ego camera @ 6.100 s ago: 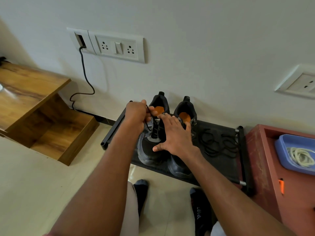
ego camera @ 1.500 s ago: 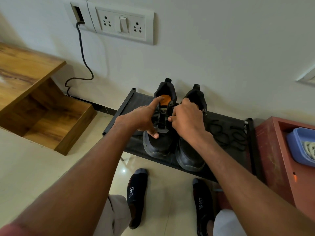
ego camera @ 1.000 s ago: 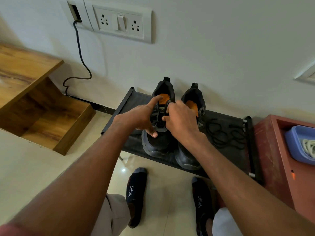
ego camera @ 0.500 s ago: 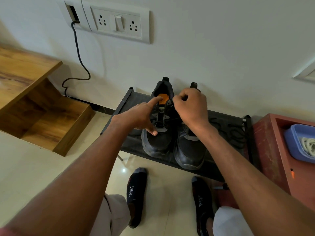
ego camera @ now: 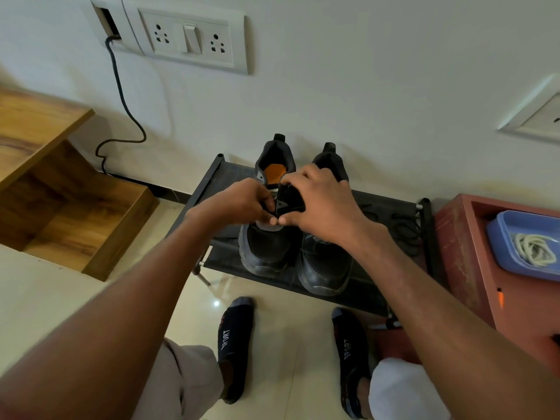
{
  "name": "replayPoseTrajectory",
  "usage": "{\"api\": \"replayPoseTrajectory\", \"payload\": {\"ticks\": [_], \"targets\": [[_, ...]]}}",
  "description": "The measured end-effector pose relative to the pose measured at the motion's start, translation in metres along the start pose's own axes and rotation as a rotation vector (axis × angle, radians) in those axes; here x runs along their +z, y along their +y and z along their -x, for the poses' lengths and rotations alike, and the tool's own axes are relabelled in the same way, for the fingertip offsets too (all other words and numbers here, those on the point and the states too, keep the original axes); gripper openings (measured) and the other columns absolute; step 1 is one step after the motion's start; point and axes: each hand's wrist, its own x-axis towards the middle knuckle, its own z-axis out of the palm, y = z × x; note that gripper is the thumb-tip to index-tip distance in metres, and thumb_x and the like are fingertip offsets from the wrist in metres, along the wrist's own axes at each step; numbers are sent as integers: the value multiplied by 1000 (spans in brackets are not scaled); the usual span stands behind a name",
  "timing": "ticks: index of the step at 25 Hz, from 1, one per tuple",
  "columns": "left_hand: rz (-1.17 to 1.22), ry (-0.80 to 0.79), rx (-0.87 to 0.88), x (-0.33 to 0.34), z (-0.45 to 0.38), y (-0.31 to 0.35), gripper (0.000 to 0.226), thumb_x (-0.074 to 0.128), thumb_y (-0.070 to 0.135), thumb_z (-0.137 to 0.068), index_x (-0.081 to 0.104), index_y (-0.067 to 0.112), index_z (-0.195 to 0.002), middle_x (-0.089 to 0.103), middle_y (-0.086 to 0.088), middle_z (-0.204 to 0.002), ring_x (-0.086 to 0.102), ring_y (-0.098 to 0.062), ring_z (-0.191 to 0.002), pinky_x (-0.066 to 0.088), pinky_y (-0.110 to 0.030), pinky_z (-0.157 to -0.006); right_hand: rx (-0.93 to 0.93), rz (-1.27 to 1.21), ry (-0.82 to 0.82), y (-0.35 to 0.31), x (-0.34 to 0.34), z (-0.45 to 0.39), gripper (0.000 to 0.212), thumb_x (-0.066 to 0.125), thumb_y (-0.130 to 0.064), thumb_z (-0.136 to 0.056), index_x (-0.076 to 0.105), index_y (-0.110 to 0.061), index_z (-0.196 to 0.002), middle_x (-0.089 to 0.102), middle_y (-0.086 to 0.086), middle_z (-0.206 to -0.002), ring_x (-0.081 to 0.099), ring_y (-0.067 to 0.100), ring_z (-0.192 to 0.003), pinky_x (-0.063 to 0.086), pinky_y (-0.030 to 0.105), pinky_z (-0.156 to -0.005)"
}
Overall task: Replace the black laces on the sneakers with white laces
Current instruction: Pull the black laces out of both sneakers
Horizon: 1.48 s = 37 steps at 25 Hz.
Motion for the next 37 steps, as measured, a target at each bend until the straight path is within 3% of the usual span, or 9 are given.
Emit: {"api": "replayPoseTrajectory", "payload": {"ticks": [4,11,14,16,21,25,28,34,37], "targets": [[216,61,-57,6,-1,-1,18,83,19,-87,71,10,-79,61,2,-63,53,-5,-52,46,-20,-54,19,49,-130,-10,25,1,118,80,-77,-68,21,-37,-162,19,0,-166,20,29,-154,22,65,-117],[591,-16,-171,-3,5,-12,25,73,34,-96,67,12,-88,60,-3,-74,56,-16,-68,49,-30,-66,53,43,-102,-9,35,4,127,82,-77,-63,14,-36,-163,10,-1,-172,11,25,-160,9,74,-119],[117,74,-94,1,7,-1,39,67,52,-97,67,13,-92,62,0,-74,60,-15,-68,47,-27,-65,53,32,-103,-10,36,4,128,83,-76,-63,13,-35,-163,9,-1,-172,10,25,-160,8,74,-120],[-191,229,28,3,6,10,27,71,48,-95,72,22,-100,63,6,-76,61,-12,-70,40,-25,-57,60,18,-109,-9,37,2,130,83,-76,-63,12,-34,-163,8,-1,-173,9,25,-160,7,74,-120],[-328,200,27,5,-3,10,25,86,41,-81,76,18,-83,66,1,-78,64,-21,-73,39,-28,-55,49,-8,-119,-6,38,1,131,83,-78,-62,10,-38,-164,6,-3,-173,9,23,-161,9,73,-120],[281,213,-59,-8,6,3,21,84,24,-86,72,10,-76,69,1,-72,62,-10,-68,47,-22,-61,53,-14,-114,-5,38,3,131,83,-77,-62,10,-38,-163,6,-3,-173,10,23,-161,8,71,-121],[771,206,-278,-7,21,5,21,70,21,-99,69,8,-83,73,-5,-76,64,-17,-74,44,-26,-60,53,-18,-121,-7,35,4,130,84,-75,-62,10,-38,-163,6,-3,-173,11,23,-161,7,71,-121],[-151,426,-160,23,24,26,24,78,37,-91,68,18,-104,68,-3,-92,67,-25,-86,58,-45,-82,32,-46,-127,-4,37,2,129,84,-76,-63,11,-38,-163,6,-3,-172,11,24,-160,5,70,-121],[-314,405,-161,19,19,28,21,80,38,-89,68,20,-91,64,0,-84,63,-25,-81,54,-43,-80,33,-49,-127,-3,36,2,129,84,-76,-62,11,-39,-163,6,-4,-172,11,23,-160,5,69,-122]]}}
